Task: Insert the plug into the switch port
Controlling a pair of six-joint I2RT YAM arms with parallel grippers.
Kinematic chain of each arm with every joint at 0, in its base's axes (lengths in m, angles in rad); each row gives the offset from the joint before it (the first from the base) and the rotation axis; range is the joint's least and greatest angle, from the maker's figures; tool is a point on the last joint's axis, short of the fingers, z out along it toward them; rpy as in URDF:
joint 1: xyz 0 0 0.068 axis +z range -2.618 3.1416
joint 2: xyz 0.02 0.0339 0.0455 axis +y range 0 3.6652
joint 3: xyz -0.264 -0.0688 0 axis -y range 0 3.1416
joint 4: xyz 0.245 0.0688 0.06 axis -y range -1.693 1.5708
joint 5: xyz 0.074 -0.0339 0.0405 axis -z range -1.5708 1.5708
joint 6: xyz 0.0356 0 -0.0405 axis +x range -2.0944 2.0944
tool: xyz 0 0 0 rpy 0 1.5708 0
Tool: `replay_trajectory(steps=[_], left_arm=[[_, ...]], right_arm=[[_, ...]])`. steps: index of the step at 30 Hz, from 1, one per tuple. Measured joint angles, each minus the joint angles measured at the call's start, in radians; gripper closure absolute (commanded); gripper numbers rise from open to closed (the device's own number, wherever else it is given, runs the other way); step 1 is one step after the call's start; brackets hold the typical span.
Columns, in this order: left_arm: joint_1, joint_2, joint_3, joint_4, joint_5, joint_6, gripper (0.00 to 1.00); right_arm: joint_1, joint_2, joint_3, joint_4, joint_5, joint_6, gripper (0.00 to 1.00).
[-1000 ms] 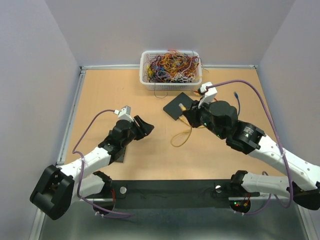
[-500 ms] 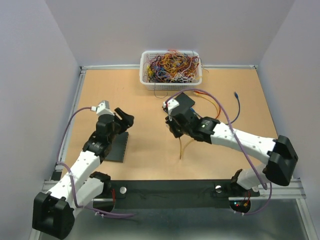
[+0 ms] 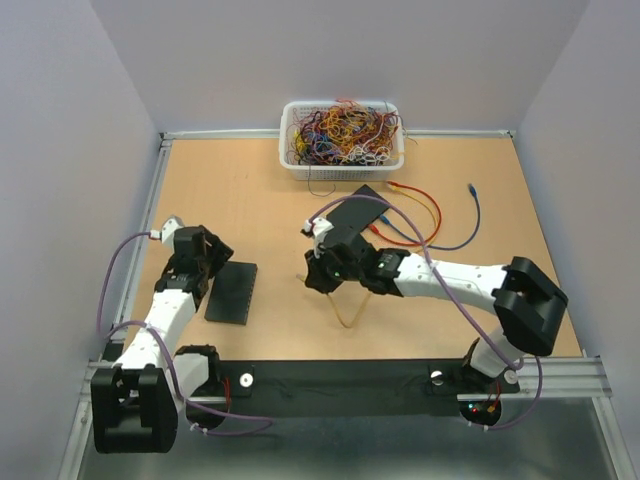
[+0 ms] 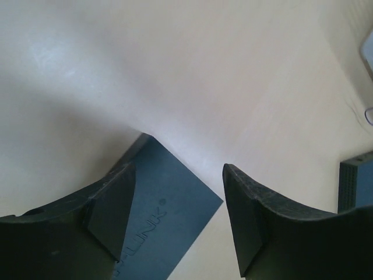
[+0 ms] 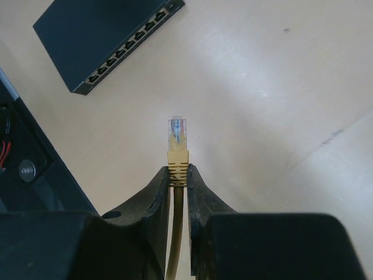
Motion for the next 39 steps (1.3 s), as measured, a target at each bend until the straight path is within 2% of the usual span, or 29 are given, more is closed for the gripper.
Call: replay_trajectory(steps=[4,11,17,27,34,39], left_arm=[[0.056,-0.032,-0.016,-0.006,-0.045,-0.029,0.23],[0.106,-0.020,-0.068,-0.018,-0.090,-0.075,0.26],[0.119,0.079,-0.108,0.063,-0.023,-0.087,0.33],[0.130,0.101,-0.182,0.274,0.114,-0.095,0.39],[0.129,0.093,-0.209,0.330,0.122,-0.095,0.39],[0.058,0.121,-0.200,0.360,0.085,-0.102,0.40]], right_arm=[[0.045,0.112,0.011,0.033,-0.034,0.018,1.00],[0.084,0.239,0.050,0.063,-0.078,0.043,0.99],[0.084,0.331,0.167,0.112,-0.108,0.057,1.00],[0.083,0.546,0.361,0.144,-0.127,0.066,1.00],[0.083,0.562,0.365,0.137,-0.117,0.068,0.99],[0.082,0.544,0.343,0.124,-0.088,0.066,0.99]])
